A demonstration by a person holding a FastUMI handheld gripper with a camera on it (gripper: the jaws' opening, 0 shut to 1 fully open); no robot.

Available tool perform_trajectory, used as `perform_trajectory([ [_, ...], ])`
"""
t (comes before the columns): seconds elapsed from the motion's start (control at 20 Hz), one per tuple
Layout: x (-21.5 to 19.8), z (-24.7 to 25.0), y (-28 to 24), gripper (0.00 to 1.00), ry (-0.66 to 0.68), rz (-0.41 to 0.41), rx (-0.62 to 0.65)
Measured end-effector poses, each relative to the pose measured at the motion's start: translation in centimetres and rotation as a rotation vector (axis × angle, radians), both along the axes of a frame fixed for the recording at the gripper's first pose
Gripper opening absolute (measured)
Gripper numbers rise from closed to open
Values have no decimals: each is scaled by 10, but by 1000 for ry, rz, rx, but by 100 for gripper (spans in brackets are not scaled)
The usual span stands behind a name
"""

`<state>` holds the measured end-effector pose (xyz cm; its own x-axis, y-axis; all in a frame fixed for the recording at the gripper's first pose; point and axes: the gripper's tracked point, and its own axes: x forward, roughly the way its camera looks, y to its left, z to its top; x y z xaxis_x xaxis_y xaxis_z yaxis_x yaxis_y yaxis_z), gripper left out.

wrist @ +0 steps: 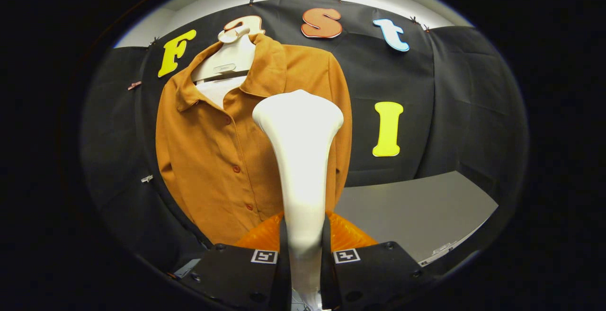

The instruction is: Iron the clothes twice with a garment steamer, once on the left side and once on the right side.

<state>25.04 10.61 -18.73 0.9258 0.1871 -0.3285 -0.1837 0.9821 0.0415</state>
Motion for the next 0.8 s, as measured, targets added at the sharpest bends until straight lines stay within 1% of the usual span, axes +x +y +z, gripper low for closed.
perform_trajectory([
  [0.2,24,-2,11,28,-58,-66,-19],
  [0.35,34,-8,15,28,-99,-106,-17],
  [0.6,39,-29,20,28,-116,-118,-20],
  [0.8,32,-61,20,28,-65,-122,-42],
])
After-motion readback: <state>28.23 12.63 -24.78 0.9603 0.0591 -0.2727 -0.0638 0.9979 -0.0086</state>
